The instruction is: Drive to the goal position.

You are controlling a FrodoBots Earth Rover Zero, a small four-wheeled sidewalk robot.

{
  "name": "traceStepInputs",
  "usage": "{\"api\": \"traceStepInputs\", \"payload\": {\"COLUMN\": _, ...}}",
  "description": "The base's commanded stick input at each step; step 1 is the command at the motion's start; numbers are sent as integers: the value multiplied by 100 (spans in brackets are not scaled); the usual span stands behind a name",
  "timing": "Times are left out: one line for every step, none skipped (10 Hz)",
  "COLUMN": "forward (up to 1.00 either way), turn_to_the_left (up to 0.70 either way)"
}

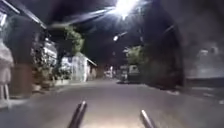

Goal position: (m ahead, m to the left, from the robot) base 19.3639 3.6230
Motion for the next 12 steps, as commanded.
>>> {"api": "traceStepInputs", "payload": {"forward": 100, "turn_to_the_left": -30}}
{"api": "traceStepInputs", "payload": {"forward": 100, "turn_to_the_left": -8}}
{"api": "traceStepInputs", "payload": {"forward": 100, "turn_to_the_left": 2}}
{"api": "traceStepInputs", "payload": {"forward": 100, "turn_to_the_left": 2}}
{"api": "traceStepInputs", "payload": {"forward": 100, "turn_to_the_left": 2}}
{"api": "traceStepInputs", "payload": {"forward": 100, "turn_to_the_left": 2}}
{"api": "traceStepInputs", "payload": {"forward": 100, "turn_to_the_left": 2}}
{"api": "traceStepInputs", "payload": {"forward": 100, "turn_to_the_left": 2}}
{"api": "traceStepInputs", "payload": {"forward": 100, "turn_to_the_left": 2}}
{"api": "traceStepInputs", "payload": {"forward": 100, "turn_to_the_left": 2}}
{"api": "traceStepInputs", "payload": {"forward": 100, "turn_to_the_left": 2}}
{"api": "traceStepInputs", "payload": {"forward": 100, "turn_to_the_left": -24}}
